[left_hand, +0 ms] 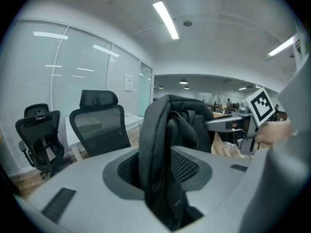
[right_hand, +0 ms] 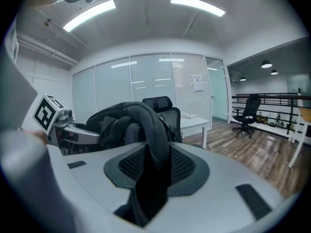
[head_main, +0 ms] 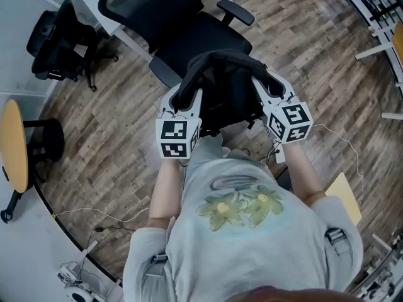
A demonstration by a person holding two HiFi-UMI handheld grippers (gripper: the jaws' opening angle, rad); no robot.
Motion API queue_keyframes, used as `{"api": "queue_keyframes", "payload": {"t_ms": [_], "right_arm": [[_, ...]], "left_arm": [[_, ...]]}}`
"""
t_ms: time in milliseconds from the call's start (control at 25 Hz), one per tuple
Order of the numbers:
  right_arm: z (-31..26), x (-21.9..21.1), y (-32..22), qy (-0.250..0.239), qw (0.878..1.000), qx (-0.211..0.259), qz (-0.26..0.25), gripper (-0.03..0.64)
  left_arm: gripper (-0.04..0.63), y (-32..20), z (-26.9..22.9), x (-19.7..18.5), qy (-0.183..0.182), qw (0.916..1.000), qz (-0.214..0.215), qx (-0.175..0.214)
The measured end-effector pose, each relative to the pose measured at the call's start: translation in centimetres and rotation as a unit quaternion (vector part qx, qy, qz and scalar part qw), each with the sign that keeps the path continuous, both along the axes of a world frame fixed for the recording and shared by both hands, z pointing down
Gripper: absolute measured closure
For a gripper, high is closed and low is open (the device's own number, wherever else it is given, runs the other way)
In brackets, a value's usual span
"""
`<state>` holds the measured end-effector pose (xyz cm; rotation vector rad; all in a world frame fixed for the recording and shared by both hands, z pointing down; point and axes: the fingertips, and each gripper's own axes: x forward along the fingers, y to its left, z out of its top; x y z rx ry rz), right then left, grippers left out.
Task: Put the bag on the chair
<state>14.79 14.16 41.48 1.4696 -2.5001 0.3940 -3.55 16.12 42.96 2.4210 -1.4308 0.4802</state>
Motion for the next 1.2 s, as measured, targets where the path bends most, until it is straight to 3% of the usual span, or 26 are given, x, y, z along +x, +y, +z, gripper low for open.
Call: {"api": "queue_keyframes", "payload": {"t_ms": [520, 1200], "right_arm": [[-1.1, -1.0, -10.5, 0.009, 0.999, 0.016, 0.041, 0.488], [-1.4, -1.5, -16.8, 0.018, 0.998, 0.014, 0.058, 0.488]], "left_arm": [[0.44, -11.4, -0.4, -1.0, 0.014, 0.9995, 0.029, 0.005], [0.44, -18.3, -0.5, -1.6, 0.028, 0.9987, 0.043, 0.007]]}}
